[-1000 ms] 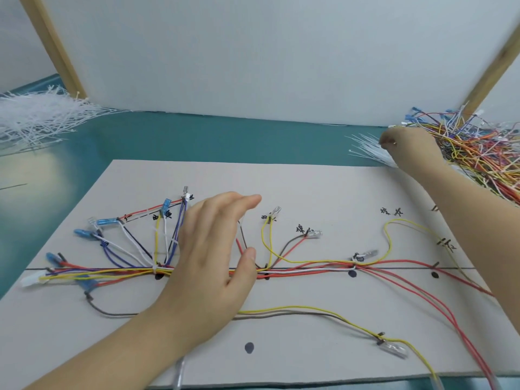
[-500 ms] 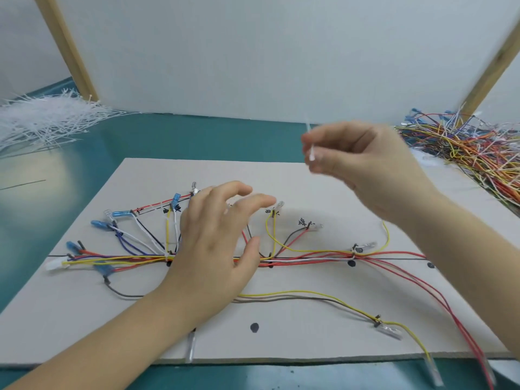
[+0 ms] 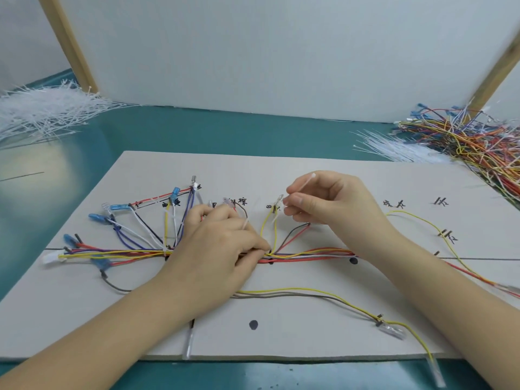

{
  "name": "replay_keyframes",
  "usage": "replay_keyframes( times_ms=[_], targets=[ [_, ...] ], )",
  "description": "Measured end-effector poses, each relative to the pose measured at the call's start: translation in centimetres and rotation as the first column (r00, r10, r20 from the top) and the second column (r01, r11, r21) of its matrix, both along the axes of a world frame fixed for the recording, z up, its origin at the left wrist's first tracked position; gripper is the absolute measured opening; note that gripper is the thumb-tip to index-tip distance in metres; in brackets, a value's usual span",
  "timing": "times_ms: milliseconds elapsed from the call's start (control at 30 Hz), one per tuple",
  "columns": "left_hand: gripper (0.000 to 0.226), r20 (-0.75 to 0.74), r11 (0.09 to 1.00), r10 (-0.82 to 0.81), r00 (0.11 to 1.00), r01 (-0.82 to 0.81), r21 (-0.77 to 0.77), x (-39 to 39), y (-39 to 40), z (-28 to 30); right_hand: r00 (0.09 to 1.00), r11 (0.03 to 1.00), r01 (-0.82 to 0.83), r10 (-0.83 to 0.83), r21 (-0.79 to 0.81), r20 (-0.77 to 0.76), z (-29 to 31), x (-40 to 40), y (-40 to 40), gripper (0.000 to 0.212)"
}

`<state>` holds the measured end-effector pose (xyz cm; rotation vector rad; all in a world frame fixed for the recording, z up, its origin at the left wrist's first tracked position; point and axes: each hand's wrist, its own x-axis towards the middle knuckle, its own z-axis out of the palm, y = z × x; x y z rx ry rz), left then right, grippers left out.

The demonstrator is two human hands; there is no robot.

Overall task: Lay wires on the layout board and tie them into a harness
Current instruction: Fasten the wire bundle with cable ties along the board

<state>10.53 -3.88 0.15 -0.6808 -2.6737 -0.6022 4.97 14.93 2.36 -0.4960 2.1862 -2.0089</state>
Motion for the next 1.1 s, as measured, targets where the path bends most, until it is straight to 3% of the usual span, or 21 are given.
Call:
replay_keyframes(
  times_ms=[200,333,500,733,867,1100],
  targets=[
    [0.018,0.046,1.000,0.006,0.999,-0.005,-0.027,0.3,0.1,0.2,0.993,0.986,-0.081,0.092,0.147,-0.070,-0.8,0.1,-0.6,0.024],
    [0.018,-0.067,0.994,-0.010,0.998,0.003,-0.109,0.5,0.2,0.3,0.990,0.985,-0.062,0.082,0.163,-0.116,-0.9,-0.2,-0.5,0.027],
    [0.031,-0.183,0.979,-0.031,0.983,-0.007,-0.206,0.5,0.2,0.2,0.971,0.925,-0.146,0.201,0.351,-0.126,-1.4,0.0,-0.9,0.024],
    [0.032,-0.064,0.983,-0.046,0.997,0.034,-0.182,0.4,0.0,0.6,0.952,0.877,-0.210,0.284,0.431,-0.114,-1.7,0.2,-1.0,0.019],
    [0.017,-0.003,0.983,-0.071,0.997,0.070,-0.169,0.2,-0.5,0.6,0.938,0.844,-0.273,0.339,0.463,-0.065,-1.7,0.2,-0.9,0.015],
    [0.016,-0.159,0.963,-0.139,0.977,0.096,-0.254,0.0,-0.7,0.5,0.944,0.858,-0.290,0.328,0.425,-0.018,-1.6,0.5,-0.9,0.019]
  ],
)
